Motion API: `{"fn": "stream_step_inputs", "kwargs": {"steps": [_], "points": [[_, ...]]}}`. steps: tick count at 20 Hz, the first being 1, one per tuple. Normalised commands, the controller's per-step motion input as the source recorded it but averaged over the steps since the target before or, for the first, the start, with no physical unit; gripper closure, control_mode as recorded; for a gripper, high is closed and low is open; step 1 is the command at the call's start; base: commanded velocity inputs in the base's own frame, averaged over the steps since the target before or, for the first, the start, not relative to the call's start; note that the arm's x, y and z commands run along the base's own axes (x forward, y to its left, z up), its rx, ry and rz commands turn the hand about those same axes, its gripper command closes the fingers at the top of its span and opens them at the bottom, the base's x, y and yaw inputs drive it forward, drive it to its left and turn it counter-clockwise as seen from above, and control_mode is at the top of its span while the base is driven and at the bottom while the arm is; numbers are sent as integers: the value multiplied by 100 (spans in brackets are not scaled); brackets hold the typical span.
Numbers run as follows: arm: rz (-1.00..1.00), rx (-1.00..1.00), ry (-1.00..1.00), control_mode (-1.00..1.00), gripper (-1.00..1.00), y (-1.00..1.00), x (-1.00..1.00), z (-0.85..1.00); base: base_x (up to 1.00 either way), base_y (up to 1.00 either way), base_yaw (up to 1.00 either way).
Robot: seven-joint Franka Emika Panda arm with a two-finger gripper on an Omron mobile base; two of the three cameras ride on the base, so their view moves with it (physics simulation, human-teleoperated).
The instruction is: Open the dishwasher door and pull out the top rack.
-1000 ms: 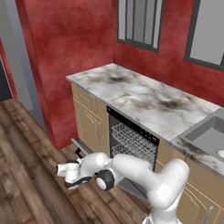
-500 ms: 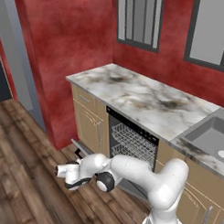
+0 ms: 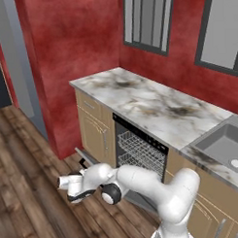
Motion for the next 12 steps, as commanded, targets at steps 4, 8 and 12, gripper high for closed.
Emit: {"fn": "stream_step_inputs", "kwargs": {"steps": [4,8,12], "points": [[9,0,-19,-100,-100,38,-62,33,0,0,0],[11,0,-26,-100,-100,45,-65,44,0,0,0],[8,0,-31,-100,-100,11,-38,93,0,0,0]]}}
